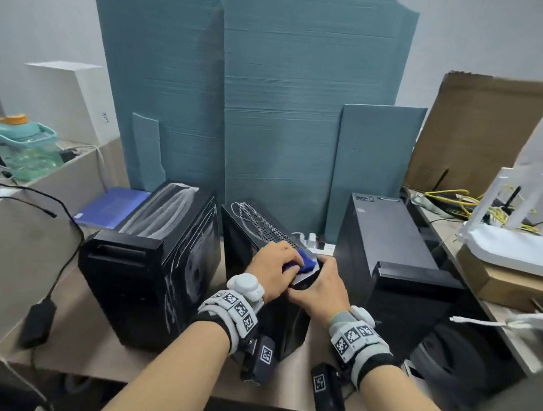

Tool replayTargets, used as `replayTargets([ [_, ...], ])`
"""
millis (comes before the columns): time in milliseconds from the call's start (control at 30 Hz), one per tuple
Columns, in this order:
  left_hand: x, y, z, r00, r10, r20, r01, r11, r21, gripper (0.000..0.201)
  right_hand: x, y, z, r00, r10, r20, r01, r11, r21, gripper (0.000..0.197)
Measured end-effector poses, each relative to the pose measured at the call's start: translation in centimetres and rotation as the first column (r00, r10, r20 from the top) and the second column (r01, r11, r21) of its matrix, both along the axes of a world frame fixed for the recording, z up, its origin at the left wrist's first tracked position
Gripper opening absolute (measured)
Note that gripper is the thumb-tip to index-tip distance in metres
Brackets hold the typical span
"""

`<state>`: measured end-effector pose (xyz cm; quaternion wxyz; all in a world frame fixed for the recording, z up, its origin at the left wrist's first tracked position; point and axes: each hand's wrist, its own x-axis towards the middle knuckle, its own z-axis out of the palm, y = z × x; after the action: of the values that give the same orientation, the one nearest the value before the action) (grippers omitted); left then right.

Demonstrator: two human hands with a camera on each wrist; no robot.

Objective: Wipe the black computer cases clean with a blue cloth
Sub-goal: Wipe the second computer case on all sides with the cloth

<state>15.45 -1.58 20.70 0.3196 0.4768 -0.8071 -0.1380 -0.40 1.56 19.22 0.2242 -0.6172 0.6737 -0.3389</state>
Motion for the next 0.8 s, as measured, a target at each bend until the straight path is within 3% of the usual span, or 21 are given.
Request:
replayTargets([
  [167, 1.3, -0.6, 0.1, 0.948, 0.31, -0.068, -0.313, 0.949, -0.042, 0.012, 0.3, 0.0, -0.4, 0.998, -0.044, 0.047, 0.044, 0.999, -0.003, 0.09],
  [200, 0.7, -0.3, 0.2, 0.952, 0.301, -0.057, -0.303, 0.952, -0.031, 0.012, 0.2, 0.1, -0.7, 0.997, -0.05, 0.057, 0.05, 0.999, 0.003, 0.092],
  [333, -0.1, 1.1, 0.6, 0.997, 0.038, 0.067, -0.038, 0.999, -0.007, 0.014, -0.1, 0.2, -1.6, 0.996, -0.043, 0.076, 0.043, 0.999, 0.0, 0.101],
  [500, -0.9, 1.6, 0.7, 0.981, 0.19, 0.029, -0.189, 0.981, -0.053, 0.015, 0.0, 0.4, -1.7, 0.994, -0.061, 0.091, 0.06, 0.998, 0.014, 0.084],
  [633, -0.4, 2.1, 1.2, 0.994, 0.065, 0.086, -0.066, 0.998, 0.003, 0.02, -0.3, 0.5, -2.0, 0.996, -0.026, 0.088, 0.027, 1.0, -0.011, 0.083],
  [733, -0.5, 1.8, 1.1, 0.954, 0.289, 0.08, -0.283, 0.956, -0.076, 0.016, -0.3, 0.4, -1.8, 0.994, -0.033, 0.104, 0.037, 0.999, -0.036, 0.086],
  [800, -0.8, 2.0, 0.9, 0.965, 0.255, 0.057, -0.25, 0.964, -0.087, 0.017, -0.2, 0.3, -1.8, 0.995, -0.022, 0.097, 0.026, 0.999, -0.044, 0.084],
])
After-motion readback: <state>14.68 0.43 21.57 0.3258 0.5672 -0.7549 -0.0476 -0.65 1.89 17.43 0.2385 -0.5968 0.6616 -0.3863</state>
